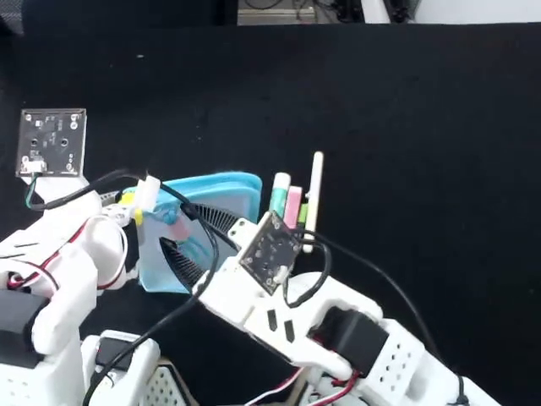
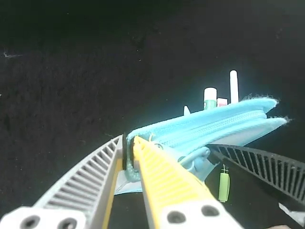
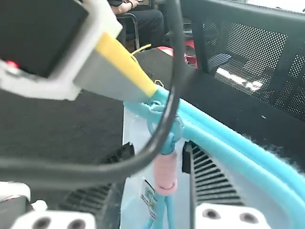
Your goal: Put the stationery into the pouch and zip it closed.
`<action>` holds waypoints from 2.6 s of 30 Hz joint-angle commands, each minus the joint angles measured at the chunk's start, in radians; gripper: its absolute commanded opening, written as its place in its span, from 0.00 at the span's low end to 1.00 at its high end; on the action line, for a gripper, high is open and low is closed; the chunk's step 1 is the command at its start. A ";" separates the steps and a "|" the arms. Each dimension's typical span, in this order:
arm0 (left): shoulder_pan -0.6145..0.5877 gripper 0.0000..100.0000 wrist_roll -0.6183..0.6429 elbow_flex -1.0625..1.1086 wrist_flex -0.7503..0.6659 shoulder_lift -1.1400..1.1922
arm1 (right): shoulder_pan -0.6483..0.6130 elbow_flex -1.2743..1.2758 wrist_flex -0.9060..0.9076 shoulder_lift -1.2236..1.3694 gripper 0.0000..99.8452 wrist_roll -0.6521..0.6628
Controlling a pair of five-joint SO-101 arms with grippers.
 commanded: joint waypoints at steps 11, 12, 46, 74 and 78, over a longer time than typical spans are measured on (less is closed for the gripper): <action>0.005 0.03 0.011 0.068 0.014 -0.005 | -0.003 -0.045 -0.058 0.054 0.13 -0.002; 0.005 0.03 0.011 0.068 0.014 -0.005 | -0.003 -0.044 -0.091 0.082 0.12 -0.002; -0.002 0.03 0.011 0.113 0.014 -0.005 | -0.012 -0.165 0.044 -0.002 0.01 0.060; 0.004 0.03 0.017 0.113 0.014 -0.006 | -0.031 -0.294 0.080 0.280 0.15 0.060; 0.005 0.03 0.018 0.114 0.015 -0.006 | -0.031 -0.294 0.081 0.282 0.15 0.115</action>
